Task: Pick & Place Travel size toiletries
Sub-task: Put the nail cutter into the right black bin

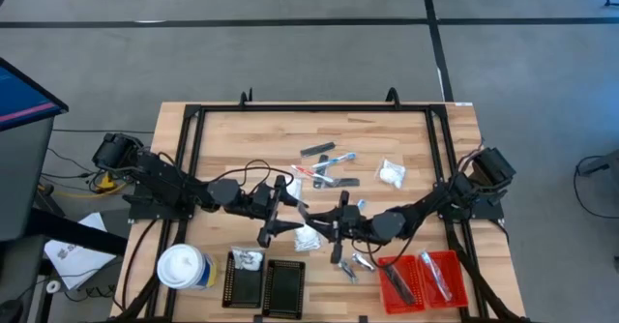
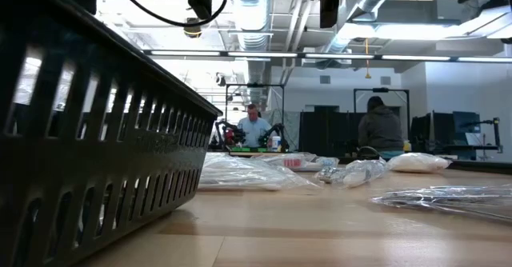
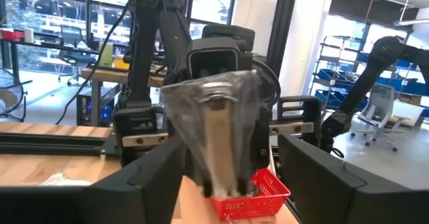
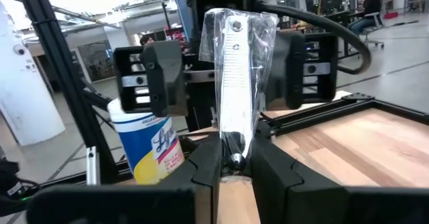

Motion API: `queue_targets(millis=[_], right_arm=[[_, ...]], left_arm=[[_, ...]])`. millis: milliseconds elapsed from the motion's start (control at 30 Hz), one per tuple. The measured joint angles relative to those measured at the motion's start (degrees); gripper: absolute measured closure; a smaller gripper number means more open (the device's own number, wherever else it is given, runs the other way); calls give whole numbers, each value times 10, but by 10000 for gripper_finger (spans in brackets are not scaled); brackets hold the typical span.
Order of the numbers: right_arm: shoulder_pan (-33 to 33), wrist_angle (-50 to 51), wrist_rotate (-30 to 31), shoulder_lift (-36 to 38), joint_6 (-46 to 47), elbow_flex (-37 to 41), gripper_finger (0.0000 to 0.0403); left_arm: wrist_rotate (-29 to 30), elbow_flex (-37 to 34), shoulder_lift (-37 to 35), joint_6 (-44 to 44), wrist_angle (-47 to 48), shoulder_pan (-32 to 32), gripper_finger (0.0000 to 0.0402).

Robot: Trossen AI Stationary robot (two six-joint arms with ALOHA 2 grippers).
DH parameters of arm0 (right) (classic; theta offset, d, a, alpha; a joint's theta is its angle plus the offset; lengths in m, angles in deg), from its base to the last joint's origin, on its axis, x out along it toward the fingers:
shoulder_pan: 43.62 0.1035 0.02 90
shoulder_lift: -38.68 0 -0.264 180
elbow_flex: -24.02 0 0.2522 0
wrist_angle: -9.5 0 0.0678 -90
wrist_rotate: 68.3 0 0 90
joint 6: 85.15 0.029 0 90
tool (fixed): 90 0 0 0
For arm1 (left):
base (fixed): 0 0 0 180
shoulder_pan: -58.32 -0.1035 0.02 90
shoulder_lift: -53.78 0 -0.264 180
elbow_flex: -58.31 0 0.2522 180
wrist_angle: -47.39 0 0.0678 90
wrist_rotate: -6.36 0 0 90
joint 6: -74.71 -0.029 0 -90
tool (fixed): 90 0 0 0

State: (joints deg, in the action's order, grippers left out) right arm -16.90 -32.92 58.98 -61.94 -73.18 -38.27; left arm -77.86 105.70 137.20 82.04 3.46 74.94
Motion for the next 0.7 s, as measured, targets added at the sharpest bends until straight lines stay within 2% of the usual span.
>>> queue_targets(millis=[267,700], right_arm=[[-2,1,0,0,1,0,351],[-2,3,-6,0,-2,0,349]], left_arm=[[2,0,0,0,-2,0,237],[-13,0,0,2,-2,0,365]])
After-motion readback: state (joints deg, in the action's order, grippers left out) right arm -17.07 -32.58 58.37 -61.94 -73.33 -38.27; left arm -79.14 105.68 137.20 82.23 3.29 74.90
